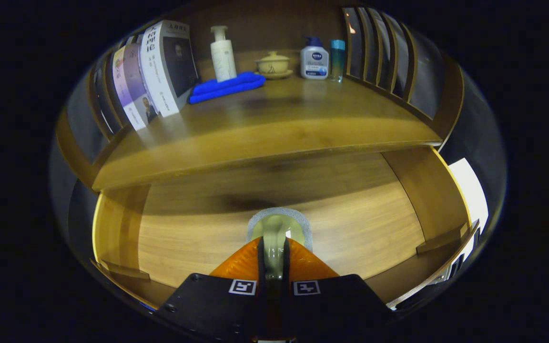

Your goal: Pull open the drawer, take out the items inside it, and place them on the countertop above the cabinet.

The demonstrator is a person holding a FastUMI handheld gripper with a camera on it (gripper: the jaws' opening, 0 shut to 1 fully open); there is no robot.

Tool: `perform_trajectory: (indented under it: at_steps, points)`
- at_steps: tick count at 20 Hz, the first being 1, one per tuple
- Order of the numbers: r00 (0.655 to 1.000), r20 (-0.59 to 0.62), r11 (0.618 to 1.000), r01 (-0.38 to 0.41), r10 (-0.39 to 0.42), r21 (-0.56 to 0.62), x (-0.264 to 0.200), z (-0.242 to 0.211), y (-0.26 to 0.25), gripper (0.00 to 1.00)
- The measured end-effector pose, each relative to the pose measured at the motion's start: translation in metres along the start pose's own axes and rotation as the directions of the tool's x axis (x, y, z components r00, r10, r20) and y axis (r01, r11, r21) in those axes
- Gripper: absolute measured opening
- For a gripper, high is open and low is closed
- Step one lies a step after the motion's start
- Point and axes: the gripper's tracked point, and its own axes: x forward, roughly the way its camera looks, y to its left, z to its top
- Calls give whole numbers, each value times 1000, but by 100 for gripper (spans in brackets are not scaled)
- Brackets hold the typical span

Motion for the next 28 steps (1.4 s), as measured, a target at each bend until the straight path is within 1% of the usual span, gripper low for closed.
perform_trajectory:
  at_steps: [2, 6, 10, 15, 20, 25, 28]
  points:
    - [1000, 19, 1000, 12, -12, 7, -10, 2, -3, 14]
    - [997, 75, 1000, 8, -9, 20, -30, 14, -6, 14]
    - [995, 98, 999, 17, -22, 52, -46, 18, -11, 14]
    - [991, 133, 998, 23, -29, 52, -64, 19, -12, 14]
    - [978, 210, 999, 7, -13, 31, -80, 39, -8, 14]
    - [964, 267, 1000, -6, 2, 16, -86, 65, -7, 14]
    - [960, 281, 1000, 5, -3, -6, -83, 81, -9, 14]
